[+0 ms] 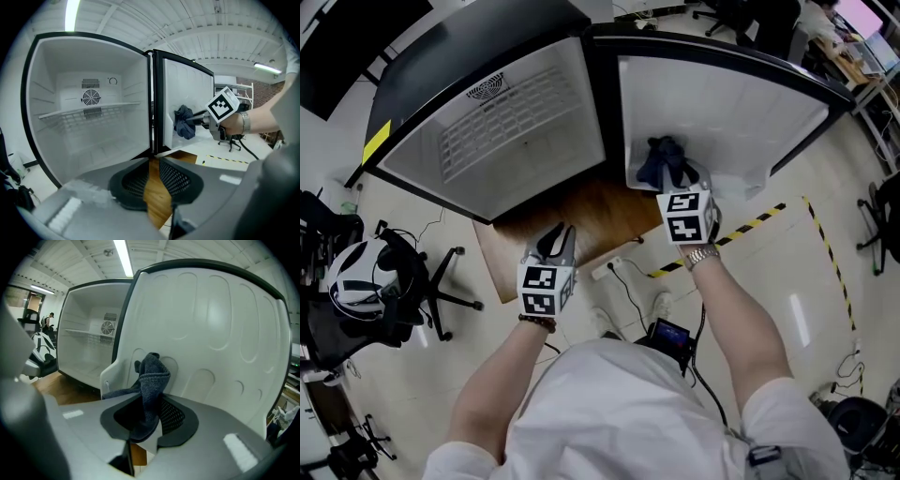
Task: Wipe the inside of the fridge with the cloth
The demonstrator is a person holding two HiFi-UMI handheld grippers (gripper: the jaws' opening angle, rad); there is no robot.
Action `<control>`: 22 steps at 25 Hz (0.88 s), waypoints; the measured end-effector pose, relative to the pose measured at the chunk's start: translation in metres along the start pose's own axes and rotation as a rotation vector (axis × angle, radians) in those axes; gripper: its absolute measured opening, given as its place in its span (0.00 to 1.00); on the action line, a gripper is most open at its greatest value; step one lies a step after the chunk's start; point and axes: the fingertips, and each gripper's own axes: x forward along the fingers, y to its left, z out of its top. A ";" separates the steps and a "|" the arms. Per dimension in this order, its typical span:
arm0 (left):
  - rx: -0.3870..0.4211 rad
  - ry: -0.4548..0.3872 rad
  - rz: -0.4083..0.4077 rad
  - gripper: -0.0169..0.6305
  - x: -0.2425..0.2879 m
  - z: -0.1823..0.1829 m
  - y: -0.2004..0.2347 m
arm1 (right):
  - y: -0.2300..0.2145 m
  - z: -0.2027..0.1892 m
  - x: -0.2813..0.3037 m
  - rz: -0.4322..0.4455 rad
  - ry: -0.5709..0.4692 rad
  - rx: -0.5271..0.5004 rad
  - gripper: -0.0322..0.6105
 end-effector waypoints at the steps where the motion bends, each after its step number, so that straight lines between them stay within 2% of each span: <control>1: 0.002 -0.002 -0.002 0.14 0.001 0.001 -0.002 | -0.004 -0.003 -0.001 -0.006 0.003 0.001 0.20; 22: 0.032 -0.015 -0.080 0.14 0.030 0.023 -0.059 | -0.113 -0.057 -0.049 -0.178 0.086 0.037 0.20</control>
